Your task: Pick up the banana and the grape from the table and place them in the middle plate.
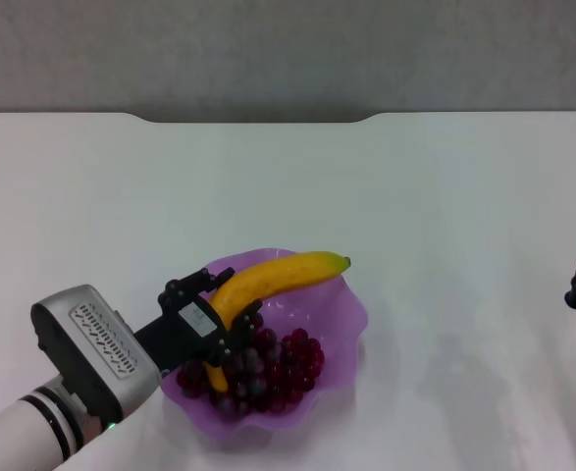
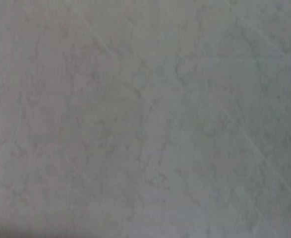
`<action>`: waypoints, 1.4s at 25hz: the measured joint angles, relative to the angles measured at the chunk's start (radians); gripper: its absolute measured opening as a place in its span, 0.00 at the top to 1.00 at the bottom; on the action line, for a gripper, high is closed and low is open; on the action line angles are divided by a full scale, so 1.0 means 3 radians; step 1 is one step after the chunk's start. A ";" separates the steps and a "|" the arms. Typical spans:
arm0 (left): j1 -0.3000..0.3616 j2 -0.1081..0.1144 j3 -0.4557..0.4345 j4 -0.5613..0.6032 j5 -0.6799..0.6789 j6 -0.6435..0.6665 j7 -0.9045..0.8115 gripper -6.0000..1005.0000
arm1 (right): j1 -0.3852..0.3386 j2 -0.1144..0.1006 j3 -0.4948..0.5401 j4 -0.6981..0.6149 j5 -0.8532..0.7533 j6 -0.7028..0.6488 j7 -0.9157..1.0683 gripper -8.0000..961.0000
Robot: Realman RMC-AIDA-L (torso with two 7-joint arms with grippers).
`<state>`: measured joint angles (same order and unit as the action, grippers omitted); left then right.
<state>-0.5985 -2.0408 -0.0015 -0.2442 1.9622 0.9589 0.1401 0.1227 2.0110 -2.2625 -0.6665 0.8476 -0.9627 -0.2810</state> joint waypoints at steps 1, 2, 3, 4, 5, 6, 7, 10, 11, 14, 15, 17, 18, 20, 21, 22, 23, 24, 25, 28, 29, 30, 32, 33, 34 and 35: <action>0.0007 -0.0001 -0.0004 -0.0008 0.0000 -0.0001 0.0038 0.46 | 0.0000 0.0000 0.0000 0.0002 -0.0003 -0.0002 0.0015 0.99; 0.0019 -0.0002 -0.0013 -0.0025 -0.0004 -0.0003 0.0087 0.46 | 0.0001 0.0000 0.0000 0.0003 -0.0004 -0.0005 0.0023 0.99; 0.0031 -0.0003 -0.0024 -0.0045 -0.0011 -0.0004 0.0135 0.45 | 0.0002 0.0000 -0.0001 0.0005 -0.0005 -0.0008 0.0026 0.99; 0.0040 -0.0003 -0.0033 -0.0060 -0.0018 -0.0004 0.0167 0.45 | 0.0002 0.0000 0.0000 0.0008 -0.0005 -0.0008 0.0026 0.99; 0.0051 -0.0003 -0.0045 -0.0080 -0.0028 -0.0003 0.0204 0.45 | 0.0002 0.0000 -0.0001 0.0010 -0.0006 -0.0008 0.0027 0.99; 0.0059 -0.0003 -0.0060 -0.0095 -0.0032 0.0004 0.0224 0.45 | 0.0003 0.0000 0.0000 0.0013 -0.0006 -0.0008 0.0027 0.99; 0.0065 -0.0003 -0.0073 -0.0109 -0.0033 0.0010 0.0232 0.44 | 0.0003 0.0000 0.0000 0.0019 -0.0008 -0.0008 0.0027 0.99; 0.0072 0.0001 -0.0090 -0.0155 -0.0030 0.0028 0.0232 0.44 | 0.0004 0.0000 -0.0001 0.0029 -0.0008 -0.0008 0.0027 0.99; 0.0073 0.0004 -0.0090 -0.0171 -0.0022 0.0047 0.0232 0.44 | 0.0004 0.0000 -0.0001 0.0035 -0.0008 -0.0008 0.0027 0.99; 0.0074 0.0011 -0.0083 -0.0212 -0.0006 0.0122 0.0232 0.43 | 0.0005 0.0000 -0.0001 0.0042 -0.0007 -0.0008 0.0027 0.99; 0.0074 0.0012 -0.0082 -0.0228 -0.0005 0.0144 0.0231 0.43 | 0.0005 0.0000 0.0000 0.0043 -0.0006 -0.0008 0.0027 0.99; 0.0074 0.0012 -0.0082 -0.0249 -0.0011 0.0162 0.0230 0.42 | 0.0005 0.0000 -0.0001 0.0044 -0.0005 -0.0008 0.0027 0.99; 0.0075 0.0011 -0.0089 -0.0262 -0.0020 0.0169 0.0231 0.42 | 0.0004 0.0000 -0.0001 0.0045 -0.0003 -0.0008 0.0027 0.99; 0.0075 0.0011 -0.0108 -0.0276 -0.0025 0.0172 0.0231 0.42 | 0.0001 0.0000 -0.0001 0.0047 0.0000 -0.0008 0.0027 0.99; 0.0075 0.0011 -0.0119 -0.0284 -0.0025 0.0173 0.0233 0.42 | 0.0000 0.0000 -0.0001 0.0049 0.0001 -0.0008 0.0027 0.99; 0.0074 0.0013 -0.0127 -0.0293 -0.0026 0.0173 0.0234 0.36 | -0.0002 0.0000 -0.0001 0.0050 0.0002 -0.0008 0.0027 0.99; 0.0073 0.0014 -0.0137 -0.0301 -0.0027 0.0173 0.0235 0.30 | -0.0002 0.0000 -0.0001 0.0049 0.0002 -0.0007 0.0027 0.99; 0.0070 0.0016 -0.0149 -0.0303 -0.0024 0.0173 0.0235 0.24 | -0.0002 0.0000 -0.0001 0.0050 0.0002 -0.0007 0.0027 0.99; 0.0069 0.0017 -0.0174 -0.0304 -0.0021 0.0172 0.0236 0.19 | -0.0002 0.0000 0.0000 0.0049 0.0002 -0.0007 0.0027 0.99; 0.0074 0.0017 -0.0215 -0.0309 -0.0022 0.0177 0.0236 0.18 | -0.0003 0.0000 -0.0001 0.0050 0.0004 0.0000 0.0027 0.99; 0.0074 0.0017 -0.0215 -0.0309 -0.0022 0.0177 0.0236 0.18 | -0.0004 0.0000 -0.0001 0.0051 0.0005 0.0002 0.0027 0.99; 0.0079 0.0017 -0.0260 -0.0327 -0.0024 0.0179 0.0244 0.18 | -0.0006 0.0000 -0.0001 0.0052 0.0006 0.0004 0.0027 0.99; 0.0111 0.0024 -0.0381 -0.0391 -0.0012 0.0211 0.0297 0.18 | -0.0009 0.0000 0.0000 0.0063 0.0008 0.0007 0.0027 0.99; 0.0138 0.0027 -0.0429 -0.0418 -0.0008 0.0270 0.0339 0.18 | -0.0010 0.0000 0.0000 0.0070 0.0009 0.0006 0.0030 0.99; 0.0168 0.0029 -0.0461 -0.0431 -0.0007 0.0339 0.0369 0.18 | -0.0009 0.0000 0.0001 0.0085 0.0009 0.0006 0.0050 0.99; 0.0198 0.0029 -0.0491 -0.0438 -0.0008 0.0442 0.0389 0.17 | -0.0006 0.0000 0.0000 0.0096 0.0008 0.0005 0.0075 0.99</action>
<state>-0.5392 -2.0320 -0.1487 -0.3757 1.9599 1.0913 0.2567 0.1209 2.0110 -2.2623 -0.6377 0.8501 -0.9612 -0.2585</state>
